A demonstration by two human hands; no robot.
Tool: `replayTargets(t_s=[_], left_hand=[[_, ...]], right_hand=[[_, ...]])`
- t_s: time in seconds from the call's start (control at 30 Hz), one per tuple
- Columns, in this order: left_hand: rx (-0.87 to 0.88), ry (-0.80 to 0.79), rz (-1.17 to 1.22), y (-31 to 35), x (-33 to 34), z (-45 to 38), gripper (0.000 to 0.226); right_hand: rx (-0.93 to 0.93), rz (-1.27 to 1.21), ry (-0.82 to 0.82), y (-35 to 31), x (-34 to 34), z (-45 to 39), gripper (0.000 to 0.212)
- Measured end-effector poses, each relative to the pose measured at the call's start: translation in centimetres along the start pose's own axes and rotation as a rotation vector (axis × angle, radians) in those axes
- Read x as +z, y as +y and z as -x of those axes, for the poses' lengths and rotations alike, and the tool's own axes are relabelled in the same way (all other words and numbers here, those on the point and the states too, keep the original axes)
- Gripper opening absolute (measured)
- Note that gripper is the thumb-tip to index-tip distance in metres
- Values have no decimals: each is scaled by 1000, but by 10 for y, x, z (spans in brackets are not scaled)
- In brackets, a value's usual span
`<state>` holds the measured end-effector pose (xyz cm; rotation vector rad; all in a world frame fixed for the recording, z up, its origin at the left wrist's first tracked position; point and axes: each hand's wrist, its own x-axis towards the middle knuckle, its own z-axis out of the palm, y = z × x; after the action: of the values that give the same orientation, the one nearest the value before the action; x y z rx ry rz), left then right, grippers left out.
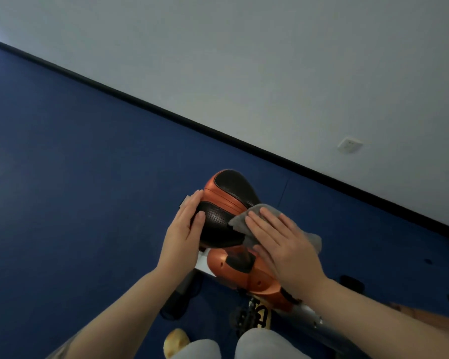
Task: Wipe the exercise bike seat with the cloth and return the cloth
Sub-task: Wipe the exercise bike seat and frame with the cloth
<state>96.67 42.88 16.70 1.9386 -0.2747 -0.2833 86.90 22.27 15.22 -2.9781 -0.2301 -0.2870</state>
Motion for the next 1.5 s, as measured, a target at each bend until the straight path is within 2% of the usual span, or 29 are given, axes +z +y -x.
replayTargets(t_s=[0.13,0.33,0.5,0.63,0.73,0.83,0.9,1.0,1.07,1.13,1.23,1.4,1.5], left_hand=[[-45,6,149,0,2,2,42],[-44,9,227,3,1,5,39],[-52,67,320,3,8,6,41],[-114,125,453,7,6,4,36],[-122,126,383,6,6,3,36],[-142,149,291,8,12,3,36],[-138,180,213,15,17,3,37],[-32,221,141,33,25,1,39],[50,212,132,47,30,-5,40],[102,172,98,59,34,-14,40],[112,152,9,63,34,-31,42],[-38,126,-277,49,33,-51,45],[36,145,-498,46,42,-49,43]], right_hand=[[-86,21,-74,-35,7,-37,59],[-276,85,-218,-1,-3,-14,56],[-229,43,-163,-32,7,-42,67],[-211,-8,-137,-57,8,-66,63],[-173,-11,-151,-41,6,-44,66],[-41,65,-141,-15,0,-4,71],[33,57,-136,-11,-2,1,65],[165,-5,-106,-26,-3,-25,56],[181,-31,-108,-32,-3,-34,55],[186,-19,-124,-24,-4,-24,55],[295,-62,-77,-10,-9,10,52],[392,-220,-34,-8,-10,16,49],[400,-281,-45,-5,-17,-17,50]])
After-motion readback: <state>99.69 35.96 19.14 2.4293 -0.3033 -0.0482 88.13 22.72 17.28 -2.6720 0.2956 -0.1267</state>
